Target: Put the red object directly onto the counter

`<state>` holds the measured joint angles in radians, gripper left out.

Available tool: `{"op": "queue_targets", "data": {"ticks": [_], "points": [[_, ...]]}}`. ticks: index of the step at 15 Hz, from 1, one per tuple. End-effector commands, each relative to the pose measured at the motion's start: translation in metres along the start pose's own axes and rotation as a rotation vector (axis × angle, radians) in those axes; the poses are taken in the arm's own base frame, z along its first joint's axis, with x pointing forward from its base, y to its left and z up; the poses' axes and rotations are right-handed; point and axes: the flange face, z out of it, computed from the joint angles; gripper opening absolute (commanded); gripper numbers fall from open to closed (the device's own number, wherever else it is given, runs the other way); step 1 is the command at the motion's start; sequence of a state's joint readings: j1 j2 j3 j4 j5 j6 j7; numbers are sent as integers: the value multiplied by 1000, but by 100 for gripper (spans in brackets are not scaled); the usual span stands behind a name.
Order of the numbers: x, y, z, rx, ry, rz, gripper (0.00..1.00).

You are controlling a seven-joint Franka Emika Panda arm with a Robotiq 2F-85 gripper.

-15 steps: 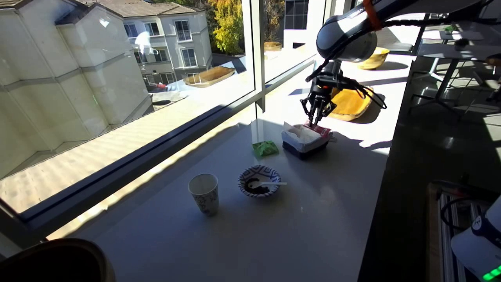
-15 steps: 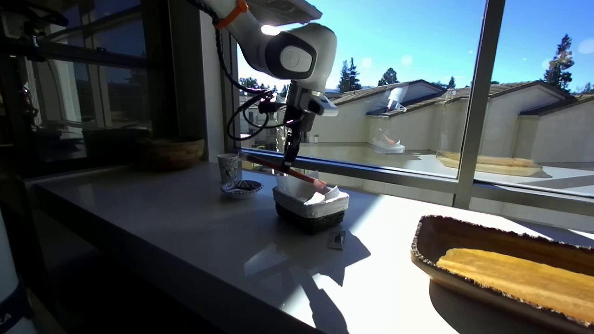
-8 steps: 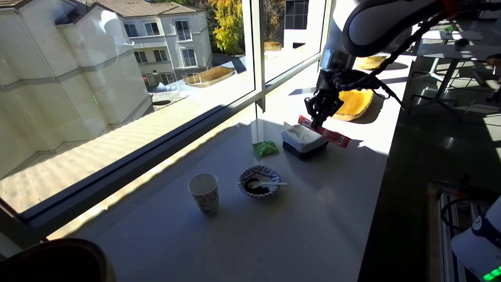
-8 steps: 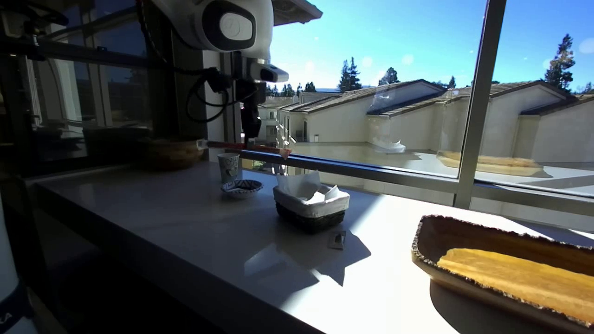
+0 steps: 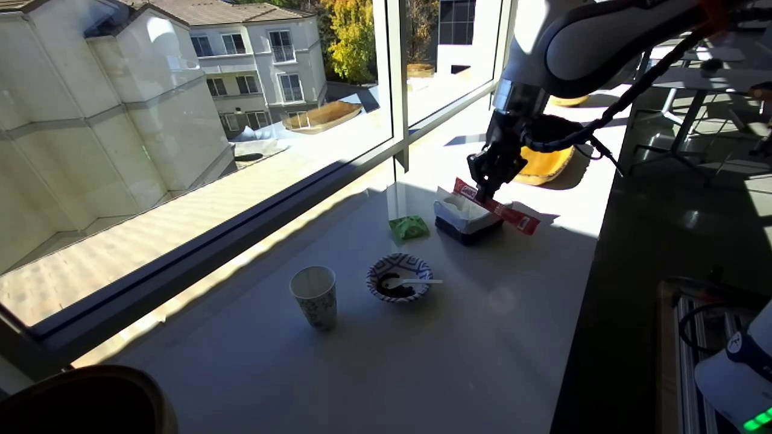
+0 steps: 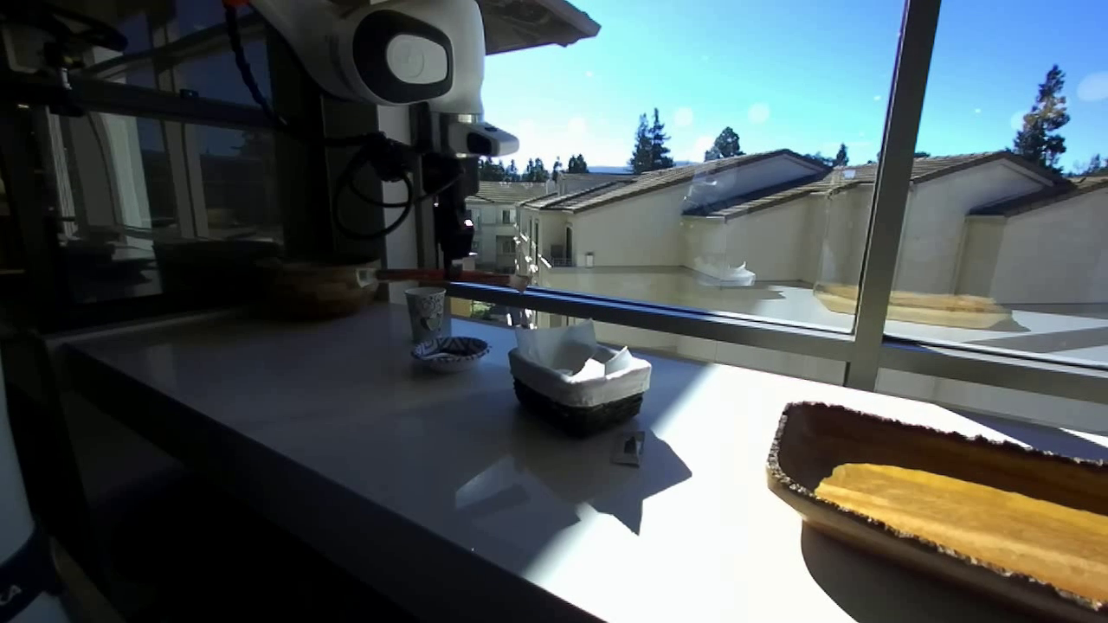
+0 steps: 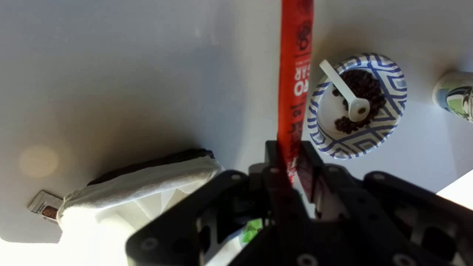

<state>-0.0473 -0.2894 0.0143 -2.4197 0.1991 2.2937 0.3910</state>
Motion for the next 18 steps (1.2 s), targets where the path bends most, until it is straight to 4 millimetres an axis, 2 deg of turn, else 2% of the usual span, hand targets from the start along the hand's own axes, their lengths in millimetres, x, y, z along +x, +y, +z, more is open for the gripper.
{"op": "queue_targets", "data": {"ticks": [1,3,6,9,11,14,18], "points": [[-4,-23,1,23,14,-134,4],[-20,-63,8,36,16,-257,4],[-61,-126,21,53,14,-429,4],[-96,-176,34,79,30,-606,4],[-109,-200,48,99,46,-721,4],[-119,-226,80,123,60,-889,4],[-138,-249,125,155,56,-1103,4]]}}
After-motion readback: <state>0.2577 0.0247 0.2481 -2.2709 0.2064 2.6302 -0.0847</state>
